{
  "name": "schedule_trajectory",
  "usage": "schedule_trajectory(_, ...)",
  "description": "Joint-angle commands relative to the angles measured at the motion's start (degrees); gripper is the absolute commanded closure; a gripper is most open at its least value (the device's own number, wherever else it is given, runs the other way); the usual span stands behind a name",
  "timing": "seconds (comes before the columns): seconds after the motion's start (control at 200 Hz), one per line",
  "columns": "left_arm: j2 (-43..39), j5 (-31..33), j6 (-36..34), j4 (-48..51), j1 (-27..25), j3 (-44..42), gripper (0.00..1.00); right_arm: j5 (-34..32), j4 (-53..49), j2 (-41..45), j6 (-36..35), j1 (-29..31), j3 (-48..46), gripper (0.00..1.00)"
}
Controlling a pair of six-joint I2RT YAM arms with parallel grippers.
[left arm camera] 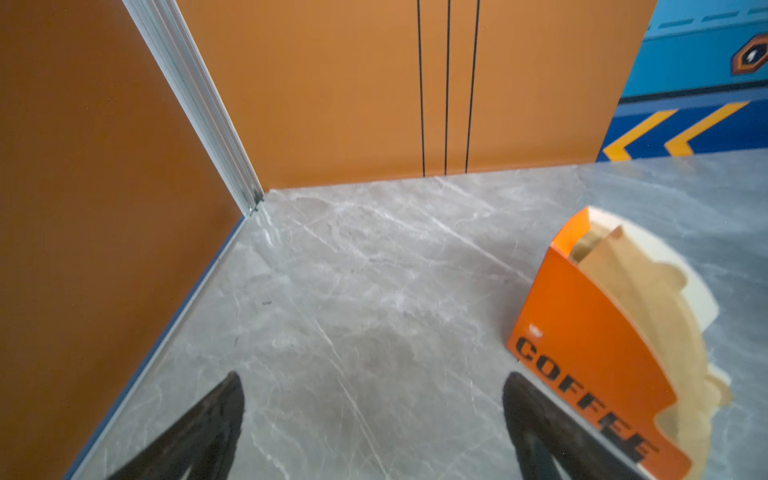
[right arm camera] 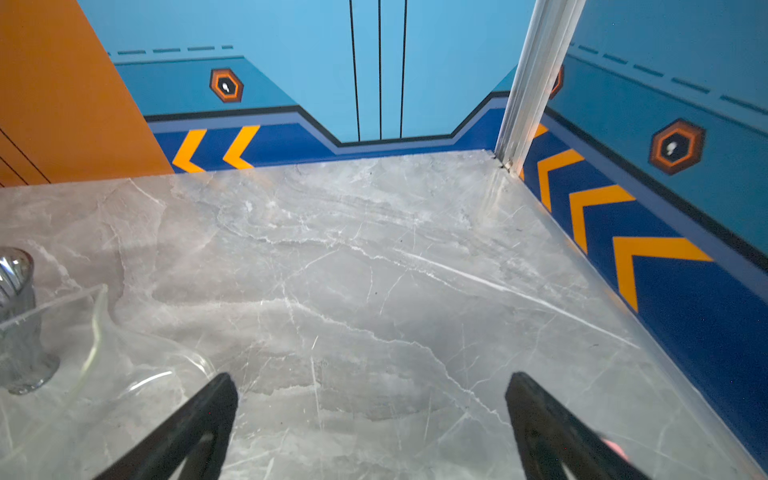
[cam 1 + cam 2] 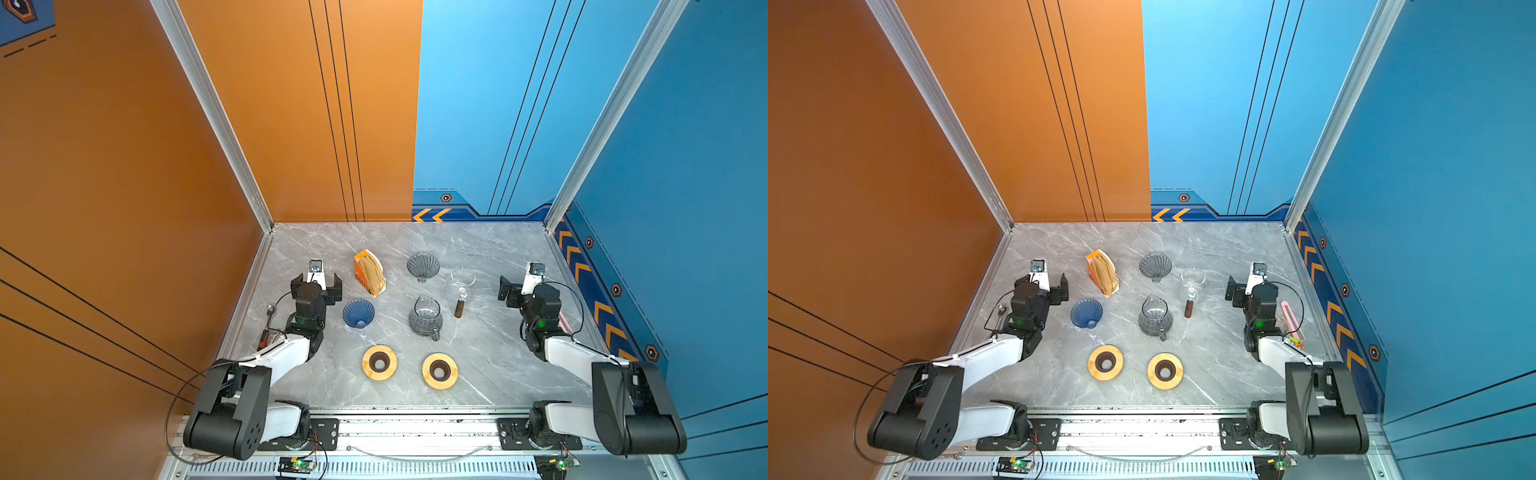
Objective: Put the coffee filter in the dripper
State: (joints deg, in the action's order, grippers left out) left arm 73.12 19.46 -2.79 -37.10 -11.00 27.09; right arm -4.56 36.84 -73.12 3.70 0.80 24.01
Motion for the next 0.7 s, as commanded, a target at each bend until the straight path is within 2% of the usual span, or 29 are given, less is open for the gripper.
schedule_trajectory(0.0,-3.3,3.1,1.3,13.2,-2.3,4.9,0.02,-3.2,-11.3,4.4,3.9,1.0,2.6,0.0)
schedule_trajectory(0.215,-2.7,-4.0,7.0,24.8,-7.8,16.5,0.02,1.9,-18.7,12.4,15.1,3.3,1.6,0.0)
schedule_trajectory(0.411,2.7,-7.2,8.2,42.6,-14.4,36.0,0.02,11.0,-32.8,18.1,18.7,6.9,5.4,0.0)
schedule_trajectory(0.551,4.0,-15.6,6.3,49.6,-16.7,43.9,0.02,13.7,-46.9,18.3,23.2,8.3,9.8,0.0)
schedule_trajectory(0.696,4.3,-25.7,5.1,55.4,-17.4,47.2,0.02,18.9,-49.2,20.0,25.1,11.2,8.3,0.0)
